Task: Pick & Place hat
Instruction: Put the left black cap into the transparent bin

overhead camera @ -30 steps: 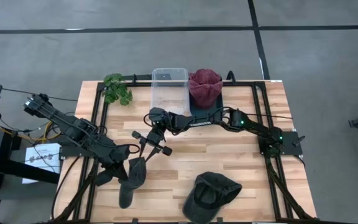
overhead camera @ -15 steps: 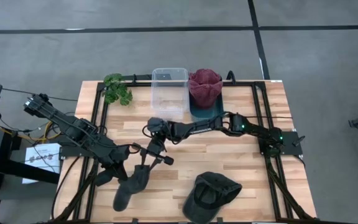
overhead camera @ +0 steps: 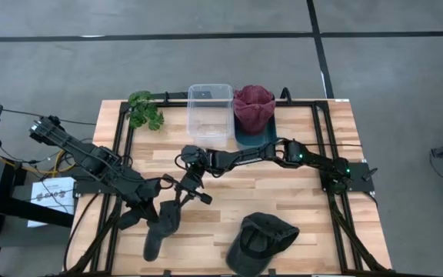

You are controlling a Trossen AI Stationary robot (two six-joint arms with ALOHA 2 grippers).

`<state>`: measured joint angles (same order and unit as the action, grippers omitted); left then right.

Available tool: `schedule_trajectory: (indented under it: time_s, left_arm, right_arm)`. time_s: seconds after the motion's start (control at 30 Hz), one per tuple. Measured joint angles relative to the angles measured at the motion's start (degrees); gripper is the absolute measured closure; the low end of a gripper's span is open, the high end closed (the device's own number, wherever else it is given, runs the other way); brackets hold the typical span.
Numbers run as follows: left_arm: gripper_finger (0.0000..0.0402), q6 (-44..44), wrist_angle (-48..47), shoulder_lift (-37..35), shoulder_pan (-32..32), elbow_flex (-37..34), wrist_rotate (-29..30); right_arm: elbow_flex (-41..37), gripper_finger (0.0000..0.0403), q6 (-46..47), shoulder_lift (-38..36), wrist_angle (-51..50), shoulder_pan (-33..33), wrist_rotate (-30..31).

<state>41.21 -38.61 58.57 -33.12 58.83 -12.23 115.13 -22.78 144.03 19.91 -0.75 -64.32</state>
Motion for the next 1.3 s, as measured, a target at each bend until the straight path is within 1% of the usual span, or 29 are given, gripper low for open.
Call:
schedule_trajectory:
  time_s: [0.2, 0.3, 0.43, 0.5, 0.67, 0.77, 0.87, 1.0, 1.07, 1.23, 1.3]
  left_arm:
    - [0.0394, 0.0, 0.1, 0.0, 0.0, 0.0, 0.17]
    - [0.0387, -0.28, 0.81, 0.0, 0.0, 0.0, 0.44]
    - [0.0359, -1.41, 1.93, 0.0, -0.02, 0.0, 0.66]
    - [0.0341, -1.93, 2.44, 0.0, -0.04, -0.12, 2.21]
    - [0.0301, -3.24, 5.86, 0.02, 0.0, -2.73, 3.43]
    - [0.0284, -3.8, 6.47, 0.07, 0.0, -4.07, 3.48]
    - [0.0272, -3.91, 6.92, 0.09, 0.0, -5.64, 4.58]
    - [0.0265, -6.46, 6.95, 0.11, 0.0, -7.57, 7.93]
    - [0.0265, -8.18, 7.01, 0.11, 0.1, -8.06, 10.03]
    - [0.0268, -12.18, 7.17, 0.11, 0.28, -8.13, 13.64]
    - [0.0268, -13.1, 7.19, 0.11, 0.28, -8.13, 14.15]
  right_arm:
    - [0.0, 0.0388, 3.01, 0.0, -0.12, -0.23, 0.01]
    - [0.0, 0.0388, 3.89, 0.0, -0.14, -0.41, 0.01]
    - [0.0, 0.0388, 5.96, 0.0, -0.21, -0.75, 0.03]
    - [-0.02, 0.0388, 6.87, 0.0, -0.33, -0.73, 0.05]
    - [-0.02, 0.0388, 10.61, 0.0, -0.44, -0.16, 0.07]
    - [-0.02, 0.0388, 12.18, -0.76, -3.78, 0.51, 0.64]
    - [-0.02, 0.0388, 9.27, -2.7, -12.09, 0.91, 3.59]
    - [-0.02, 0.0388, 1.5, -6.0, -26.44, 0.36, 11.36]
    - [-0.02, 0.0388, -1.12, -7.54, -31.85, -0.46, 15.45]
    - [-0.02, 0.0388, -1.67, -9.94, -39.97, -2.21, 22.52]
    - [-0.02, 0.0388, -1.69, -11.05, -42.85, -2.79, 25.95]
